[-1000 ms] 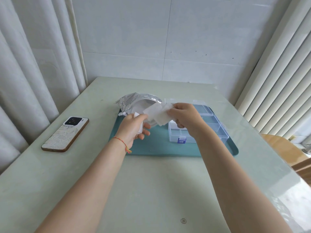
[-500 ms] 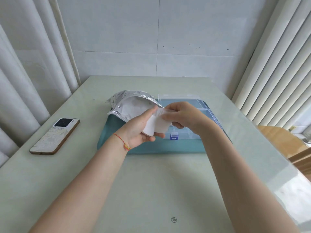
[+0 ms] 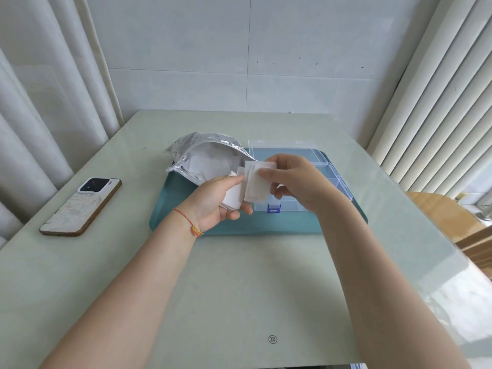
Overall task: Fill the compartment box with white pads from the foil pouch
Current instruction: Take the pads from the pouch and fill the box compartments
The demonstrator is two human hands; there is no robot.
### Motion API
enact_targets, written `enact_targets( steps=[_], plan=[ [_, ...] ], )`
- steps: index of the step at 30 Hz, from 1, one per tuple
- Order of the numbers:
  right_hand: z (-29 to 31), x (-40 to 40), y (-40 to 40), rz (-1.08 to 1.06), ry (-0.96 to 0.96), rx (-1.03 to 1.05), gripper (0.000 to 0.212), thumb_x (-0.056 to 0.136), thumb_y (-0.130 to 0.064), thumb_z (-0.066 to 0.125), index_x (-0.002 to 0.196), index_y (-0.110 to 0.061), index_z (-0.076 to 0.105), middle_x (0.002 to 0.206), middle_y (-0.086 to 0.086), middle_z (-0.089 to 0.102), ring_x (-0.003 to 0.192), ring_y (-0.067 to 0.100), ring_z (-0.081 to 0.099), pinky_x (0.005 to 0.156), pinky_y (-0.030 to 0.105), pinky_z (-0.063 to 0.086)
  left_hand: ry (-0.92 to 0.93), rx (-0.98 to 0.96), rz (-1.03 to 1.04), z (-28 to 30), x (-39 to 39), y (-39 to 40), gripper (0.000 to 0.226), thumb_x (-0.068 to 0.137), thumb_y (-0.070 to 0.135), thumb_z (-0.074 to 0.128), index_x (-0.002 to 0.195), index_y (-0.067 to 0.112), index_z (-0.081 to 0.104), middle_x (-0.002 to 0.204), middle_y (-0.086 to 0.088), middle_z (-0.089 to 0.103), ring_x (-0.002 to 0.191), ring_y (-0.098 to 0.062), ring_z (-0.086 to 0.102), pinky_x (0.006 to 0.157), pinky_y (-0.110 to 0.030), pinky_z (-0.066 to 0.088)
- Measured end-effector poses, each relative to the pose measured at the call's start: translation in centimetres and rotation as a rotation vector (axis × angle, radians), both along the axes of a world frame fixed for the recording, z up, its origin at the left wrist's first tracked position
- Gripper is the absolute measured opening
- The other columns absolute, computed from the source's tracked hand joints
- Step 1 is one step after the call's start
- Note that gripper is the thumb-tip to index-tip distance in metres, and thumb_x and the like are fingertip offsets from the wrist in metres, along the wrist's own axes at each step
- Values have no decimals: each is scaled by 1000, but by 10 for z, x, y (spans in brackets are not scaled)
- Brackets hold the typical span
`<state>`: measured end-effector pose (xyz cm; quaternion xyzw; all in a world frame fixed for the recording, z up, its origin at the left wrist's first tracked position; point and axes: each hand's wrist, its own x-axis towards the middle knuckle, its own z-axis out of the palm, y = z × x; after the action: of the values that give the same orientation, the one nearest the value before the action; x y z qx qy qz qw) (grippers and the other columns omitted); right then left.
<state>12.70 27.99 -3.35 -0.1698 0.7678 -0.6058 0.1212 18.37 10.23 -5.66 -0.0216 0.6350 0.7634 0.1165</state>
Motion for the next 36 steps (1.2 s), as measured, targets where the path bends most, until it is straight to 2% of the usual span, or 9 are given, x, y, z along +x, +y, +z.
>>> enact_targets(
  steps=[6,9,11,16,20,25,29,33,36],
  plan=[
    [1,1,3,49,6,85,5,90,-6,66,89,-7,62,69,8,58,52,17,51,49,27,42,16,-104,-99,0,2,-7,28,103,34,43,98,13,61,71,-8,57,48,-18,45,37,-18,22],
    [0,-1,5,-10,22,104,7,88,-5,68,86,-7,61,59,5,55,46,16,45,48,26,38,-23,-89,-44,-1,1,-8,25,102,37,45,93,14,53,68,-7,54,47,-16,43,37,-18,22],
    [1,-2,6,-78,3,40,8,87,-4,67,84,-7,60,58,4,53,46,16,44,48,27,36,-38,-38,16,-2,0,-10,23,102,36,45,96,15,51,67,-6,54,46,-15,44,36,-18,25],
    [1,1,-1,-45,-238,-278,14,90,-4,63,80,-10,56,63,4,54,48,13,47,46,20,39,-1,115,161,1,-1,-5,31,101,46,44,100,22,63,75,-3,62,59,-15,59,43,-21,38],
    [-6,10,-20,-20,-299,-269,13,91,-5,62,80,-9,56,63,6,57,45,13,51,45,20,43,32,182,127,1,0,4,42,96,57,44,109,24,68,91,1,66,77,-12,59,53,-23,42],
    [-9,13,-27,-24,-279,-226,9,91,-7,62,84,-5,56,68,13,57,43,15,51,45,21,43,-2,248,176,1,1,9,32,102,42,41,110,25,67,94,2,68,79,-14,61,55,-23,42],
    [-8,15,-26,5,-212,-138,9,90,-8,65,95,-3,60,67,5,60,44,15,51,46,23,42,-34,306,189,0,-1,7,34,104,38,37,117,23,66,110,0,67,82,-14,59,56,-23,46],
    [-2,8,-13,-36,-111,-68,7,88,-10,68,92,-4,67,56,3,51,45,15,40,45,22,35,-65,329,216,2,0,3,33,105,31,39,108,12,66,96,-7,69,82,-22,64,56,-28,55],
    [2,6,-2,27,-93,-62,5,89,-12,68,90,-7,69,59,4,45,46,14,33,45,21,30,-79,240,187,3,2,0,29,103,25,42,101,14,69,88,-7,69,76,-20,65,57,-32,58]
  ],
)
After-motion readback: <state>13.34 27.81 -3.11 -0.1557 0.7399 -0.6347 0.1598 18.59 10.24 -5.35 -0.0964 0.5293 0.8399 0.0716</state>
